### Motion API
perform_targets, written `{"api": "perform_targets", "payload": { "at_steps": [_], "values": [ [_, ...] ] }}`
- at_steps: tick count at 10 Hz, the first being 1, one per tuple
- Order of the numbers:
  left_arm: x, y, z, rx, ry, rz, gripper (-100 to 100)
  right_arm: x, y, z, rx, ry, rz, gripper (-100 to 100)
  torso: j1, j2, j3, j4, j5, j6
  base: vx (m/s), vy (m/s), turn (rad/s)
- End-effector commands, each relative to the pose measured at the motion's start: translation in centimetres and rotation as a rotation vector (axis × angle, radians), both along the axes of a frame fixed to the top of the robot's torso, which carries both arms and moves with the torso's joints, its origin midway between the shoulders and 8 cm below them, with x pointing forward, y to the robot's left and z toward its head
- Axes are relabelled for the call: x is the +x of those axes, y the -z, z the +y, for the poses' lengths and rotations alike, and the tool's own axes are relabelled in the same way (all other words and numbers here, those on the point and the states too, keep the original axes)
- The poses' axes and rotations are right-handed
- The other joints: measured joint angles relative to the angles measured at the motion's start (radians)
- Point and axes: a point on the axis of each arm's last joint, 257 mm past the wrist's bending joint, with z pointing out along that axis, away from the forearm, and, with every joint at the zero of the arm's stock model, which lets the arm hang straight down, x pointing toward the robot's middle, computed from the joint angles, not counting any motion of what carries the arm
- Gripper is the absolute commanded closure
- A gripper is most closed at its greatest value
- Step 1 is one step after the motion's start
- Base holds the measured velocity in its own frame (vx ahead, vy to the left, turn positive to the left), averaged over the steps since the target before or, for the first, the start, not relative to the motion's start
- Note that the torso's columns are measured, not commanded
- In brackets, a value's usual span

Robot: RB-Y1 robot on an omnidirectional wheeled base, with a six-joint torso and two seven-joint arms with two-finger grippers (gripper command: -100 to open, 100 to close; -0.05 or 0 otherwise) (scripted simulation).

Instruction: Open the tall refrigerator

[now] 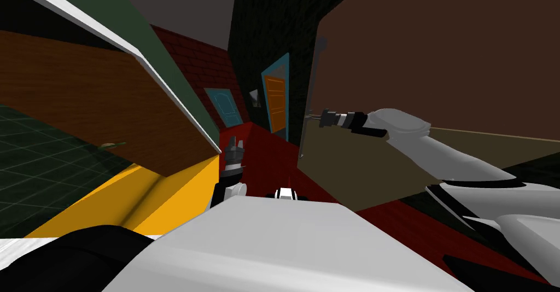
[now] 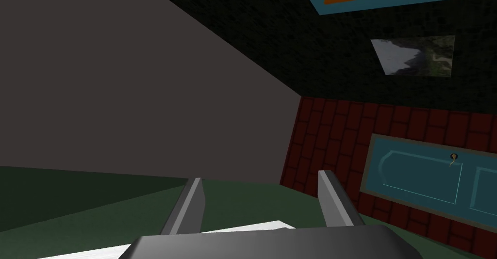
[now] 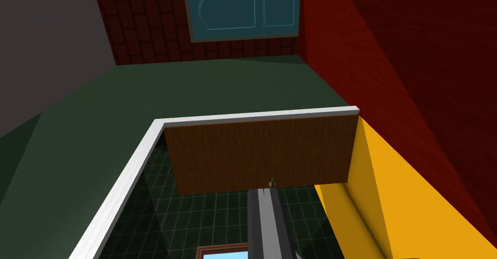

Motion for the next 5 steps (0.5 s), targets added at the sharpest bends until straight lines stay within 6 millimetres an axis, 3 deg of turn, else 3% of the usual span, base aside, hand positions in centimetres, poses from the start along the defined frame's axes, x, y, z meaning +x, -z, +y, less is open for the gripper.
{"api": "perform_targets", "payload": {
  "at_steps": [1, 2, 3, 5],
  "values": [
    [0.0, 0.0, 0.0, 0.000, 0.000, 0.000, 0, -2.3, 0.5, 4.0, 0.016, -0.118, 0.005, 100, 0.000, 0.005, 0.003, 0.002, 0.000, 0.001, -0.211, -0.085, 0.157],
    [0.0, 0.0, 0.0, 0.000, 0.000, 0.000, 0, -1.4, 0.1, 3.1, 0.013, -0.088, 0.003, 100, 0.000, 0.005, 0.004, 0.002, 0.000, 0.000, -0.091, -0.040, 0.038],
    [0.0, 0.0, 0.0, 0.000, 0.000, 0.000, 0, -0.3, 0.0, 1.4, 0.010, -0.039, 0.000, -100, 0.002, -0.001, 0.000, 0.000, 0.001, 0.001, 0.104, 0.009, -0.068],
    [0.0, 0.0, 0.0, 0.000, 0.000, 0.001, 0, 0.5, -0.2, 0.1, 0.010, 0.000, -0.002, -100, 0.003, -0.013, -0.008, -0.004, 0.001, 0.000, 0.199, 0.023, -0.041]
  ]
}}
